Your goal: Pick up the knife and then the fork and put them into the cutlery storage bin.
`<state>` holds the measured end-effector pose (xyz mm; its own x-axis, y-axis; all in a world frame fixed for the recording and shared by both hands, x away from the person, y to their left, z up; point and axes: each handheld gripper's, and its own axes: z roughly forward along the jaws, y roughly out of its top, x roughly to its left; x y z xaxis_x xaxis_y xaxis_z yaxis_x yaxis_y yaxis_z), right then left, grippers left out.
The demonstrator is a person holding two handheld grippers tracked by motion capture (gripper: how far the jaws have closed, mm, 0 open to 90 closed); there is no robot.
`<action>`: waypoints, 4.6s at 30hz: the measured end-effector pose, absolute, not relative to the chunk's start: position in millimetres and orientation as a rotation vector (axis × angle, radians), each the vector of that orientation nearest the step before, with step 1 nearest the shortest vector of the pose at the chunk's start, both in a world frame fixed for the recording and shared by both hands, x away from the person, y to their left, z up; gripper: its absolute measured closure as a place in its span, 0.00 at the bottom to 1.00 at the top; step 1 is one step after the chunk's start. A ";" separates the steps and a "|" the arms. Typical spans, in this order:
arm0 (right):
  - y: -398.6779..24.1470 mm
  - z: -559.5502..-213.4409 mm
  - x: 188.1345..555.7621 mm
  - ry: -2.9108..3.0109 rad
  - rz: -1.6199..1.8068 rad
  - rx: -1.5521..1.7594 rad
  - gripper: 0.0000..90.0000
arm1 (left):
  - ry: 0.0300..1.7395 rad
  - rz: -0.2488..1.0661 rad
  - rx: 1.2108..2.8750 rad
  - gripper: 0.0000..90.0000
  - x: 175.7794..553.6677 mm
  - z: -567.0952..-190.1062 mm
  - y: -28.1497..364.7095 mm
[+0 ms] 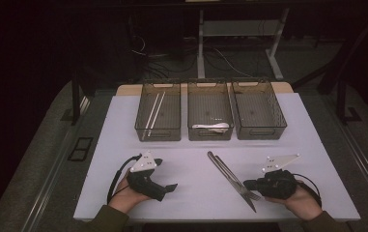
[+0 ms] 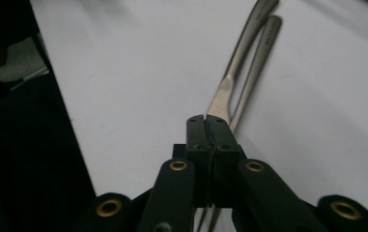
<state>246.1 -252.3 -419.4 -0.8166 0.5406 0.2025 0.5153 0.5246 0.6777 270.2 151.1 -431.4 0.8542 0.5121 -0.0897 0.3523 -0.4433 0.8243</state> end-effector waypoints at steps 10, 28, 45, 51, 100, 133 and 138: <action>-240.0 -427.0 227.6 2.796 1.081 0.890 1.00 | 0.629 0.214 2.080 0.00 270.1 -431.5 150.6; -242.7 -431.6 224.1 2.780 0.921 0.879 1.00 | 0.629 0.212 2.080 0.00 269.9 -431.5 150.5; -250.3 -429.5 229.0 2.741 0.904 0.910 1.00 | 0.630 0.210 2.083 0.00 270.1 -431.7 150.3; -248.1 -429.8 228.2 2.760 0.924 0.898 1.00 | 0.634 0.208 2.082 0.00 269.9 -432.0 150.0; -202.1 -428.8 289.2 2.763 0.674 1.059 0.89 | 0.635 0.204 2.077 0.00 270.2 -432.8 149.5; -232.4 -425.4 290.0 2.657 0.888 1.109 0.94 | 0.631 0.206 2.079 0.00 269.7 -432.2 149.4; -238.6 -418.1 289.0 2.629 0.941 1.138 0.94 | 0.632 0.206 2.080 0.00 269.7 -432.1 149.5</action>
